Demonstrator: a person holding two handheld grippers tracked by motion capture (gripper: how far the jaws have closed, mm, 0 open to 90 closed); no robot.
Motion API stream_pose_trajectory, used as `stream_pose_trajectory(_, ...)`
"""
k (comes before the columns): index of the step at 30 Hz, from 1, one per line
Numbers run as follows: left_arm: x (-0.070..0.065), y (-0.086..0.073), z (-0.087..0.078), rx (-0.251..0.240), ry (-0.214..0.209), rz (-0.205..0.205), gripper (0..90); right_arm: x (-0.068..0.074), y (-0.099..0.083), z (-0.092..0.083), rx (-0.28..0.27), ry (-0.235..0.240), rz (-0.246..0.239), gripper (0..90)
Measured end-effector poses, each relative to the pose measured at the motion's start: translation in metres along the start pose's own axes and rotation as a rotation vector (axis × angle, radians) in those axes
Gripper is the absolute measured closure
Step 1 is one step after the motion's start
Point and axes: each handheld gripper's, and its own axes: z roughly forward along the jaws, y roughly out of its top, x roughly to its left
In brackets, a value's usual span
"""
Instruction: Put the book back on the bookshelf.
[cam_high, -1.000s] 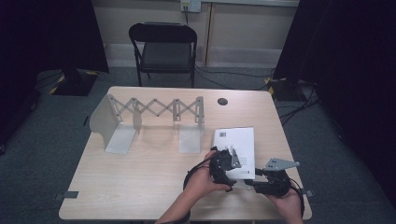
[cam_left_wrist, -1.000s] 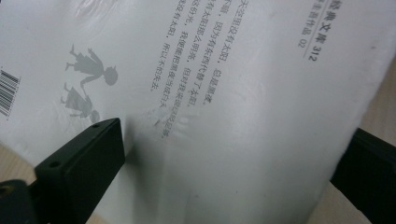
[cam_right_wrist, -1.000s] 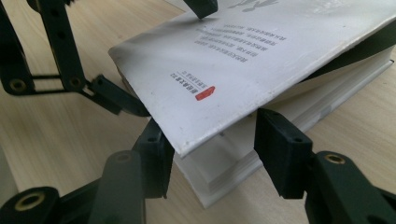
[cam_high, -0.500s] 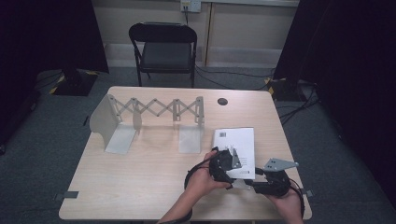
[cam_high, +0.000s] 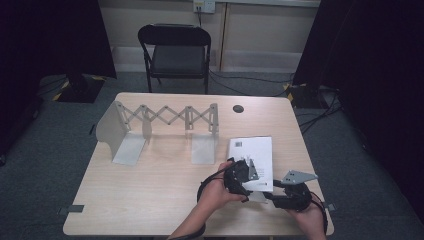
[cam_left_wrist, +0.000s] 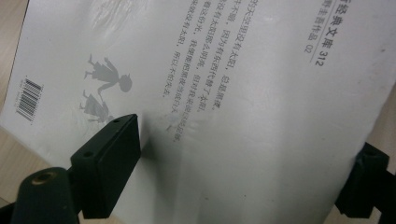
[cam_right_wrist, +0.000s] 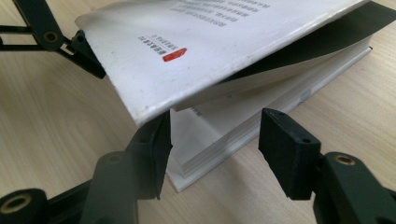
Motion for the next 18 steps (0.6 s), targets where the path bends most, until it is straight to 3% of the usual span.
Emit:
stream_pose_trajectory(11,-0.0028,-0.0006,0.0016,-0.002,0.012,0.006,14.4,-0.0015,0.003,0.0056,-0.008,-0.023,0.008,46.8)
stream_pose_trajectory(14,-0.003,-0.0008,0.0022,-0.005,0.021,0.032,12.8,-0.0019,0.0045,0.0062,-0.025,0.0,0.019,49.0)
stream_pose_trajectory(18,-0.0024,0.001,0.0047,-0.013,0.011,0.036,5.4,-0.0026,0.0069,0.0056,-0.053,0.027,0.043,49.4)
